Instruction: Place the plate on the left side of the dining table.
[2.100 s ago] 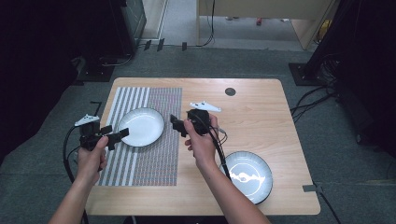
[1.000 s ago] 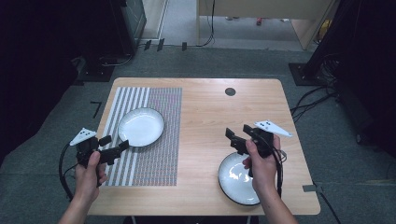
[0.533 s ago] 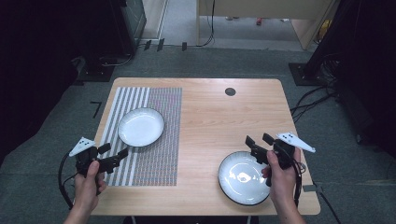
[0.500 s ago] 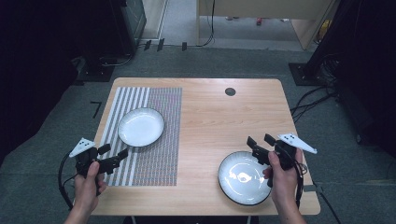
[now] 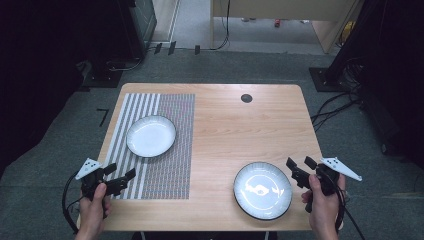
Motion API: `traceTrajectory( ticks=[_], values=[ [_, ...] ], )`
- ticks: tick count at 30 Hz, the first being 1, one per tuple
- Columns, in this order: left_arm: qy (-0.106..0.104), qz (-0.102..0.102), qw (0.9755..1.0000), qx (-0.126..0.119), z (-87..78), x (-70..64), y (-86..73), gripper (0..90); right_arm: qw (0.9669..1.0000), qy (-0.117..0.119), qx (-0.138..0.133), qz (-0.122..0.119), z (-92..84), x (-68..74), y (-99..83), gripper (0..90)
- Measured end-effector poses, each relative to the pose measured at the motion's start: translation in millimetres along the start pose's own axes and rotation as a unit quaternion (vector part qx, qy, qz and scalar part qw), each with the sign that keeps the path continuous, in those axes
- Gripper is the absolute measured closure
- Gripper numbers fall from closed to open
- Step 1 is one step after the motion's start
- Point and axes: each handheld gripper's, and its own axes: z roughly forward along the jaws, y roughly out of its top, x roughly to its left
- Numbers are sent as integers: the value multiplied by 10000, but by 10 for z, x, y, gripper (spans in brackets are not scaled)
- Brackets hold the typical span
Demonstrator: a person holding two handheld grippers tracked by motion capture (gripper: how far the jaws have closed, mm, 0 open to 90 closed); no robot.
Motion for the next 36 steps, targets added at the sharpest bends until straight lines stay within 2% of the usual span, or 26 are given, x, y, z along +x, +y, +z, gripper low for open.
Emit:
traceTrajectory(
  ticks=[5, 8, 11, 12, 15, 17, 21, 24, 28, 29, 30, 33, 36],
  values=[
    [-42, -47, 10000, -18, -14, -8, -77, 165, 9999, -129, 61, 18, -9, -113, -76, 260],
    [20, -19, 10000, -23, -17, 11, -129, 165, 9997, -235, 110, 20, -7, -200, -135, 261],
    [153, -9, 9999, -21, -18, 59, -186, 165, 9992, -331, 210, 50, -9, -282, -197, 260],
    [232, -6, 9997, 15, -17, 97, -218, 165, 9987, -423, 267, 46, -8, -349, -245, 261],
    [347, 29, 9994, 52, -10, 138, -257, 165, 9982, -511, 315, 38, -11, -404, -285, 260],
    [531, 72, 9985, 145, 10, 193, -315, 165, 9971, -642, 398, 62, -6, -507, -359, 260],
    [549, -2, 9982, 228, 30, 234, -357, 165, 9961, -760, 455, 64, 15, -580, -418, 260],
    [559, -46, 9980, 283, 43, 250, -385, 165, 9944, -871, 598, -29, 54, -616, -484, 259],
    [619, -14, 9975, 339, 49, 251, -409, 165, 9924, -965, 767, -36, 86, -642, -573, 255],
    [679, 28, 9968, 418, 67, 244, -420, 165, 9910, -1062, 802, -114, 92, -645, -591, 255],
    [679, 28, 9968, 418, 67, 244, -420, 165, 9910, -1062, 802, -114, 92, -645, -591, 255],
    [920, 63, 9936, 658, 129, 223, -430, 164, 9896, -1171, 812, -183, 89, -646, -602, 252],
    [958, 108, 9932, 657, 134, 211, -435, 165, 9868, -1320, 879, -320, 100, -619, -608, 249]
  ],
)
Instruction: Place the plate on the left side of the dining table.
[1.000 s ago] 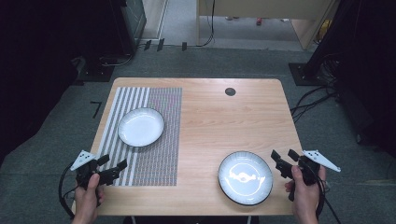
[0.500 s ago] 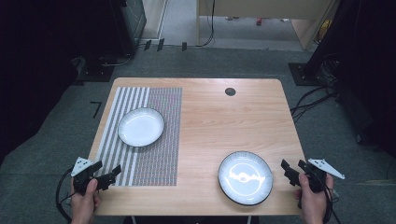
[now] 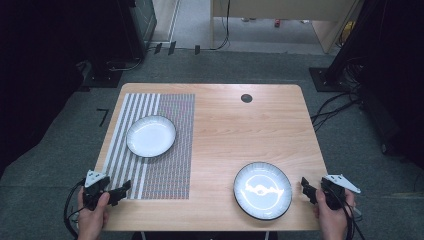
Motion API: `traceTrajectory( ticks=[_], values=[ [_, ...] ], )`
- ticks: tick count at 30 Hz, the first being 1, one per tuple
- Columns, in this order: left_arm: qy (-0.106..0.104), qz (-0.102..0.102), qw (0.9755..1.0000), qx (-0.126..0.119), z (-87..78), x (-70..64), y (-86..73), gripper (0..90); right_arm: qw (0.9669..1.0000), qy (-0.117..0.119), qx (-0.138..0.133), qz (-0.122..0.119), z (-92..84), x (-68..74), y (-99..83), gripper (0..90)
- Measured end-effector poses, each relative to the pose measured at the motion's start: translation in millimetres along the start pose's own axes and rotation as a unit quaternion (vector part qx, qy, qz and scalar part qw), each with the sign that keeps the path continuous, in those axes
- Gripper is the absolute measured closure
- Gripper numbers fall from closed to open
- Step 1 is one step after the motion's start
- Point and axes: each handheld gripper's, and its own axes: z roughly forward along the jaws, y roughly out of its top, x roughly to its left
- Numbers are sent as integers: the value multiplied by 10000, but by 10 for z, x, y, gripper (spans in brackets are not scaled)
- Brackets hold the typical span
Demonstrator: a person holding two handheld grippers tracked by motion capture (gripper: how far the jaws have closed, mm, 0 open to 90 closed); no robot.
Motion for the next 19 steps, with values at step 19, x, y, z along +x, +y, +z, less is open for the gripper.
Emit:
traceTrajectory(
  ticks=[19],
  values=[
    [379, 510, 9980, -43, 50, -118, -59, 134, 9991, -114, 183, -372, 36, 67, 6, 137]
  ],
)
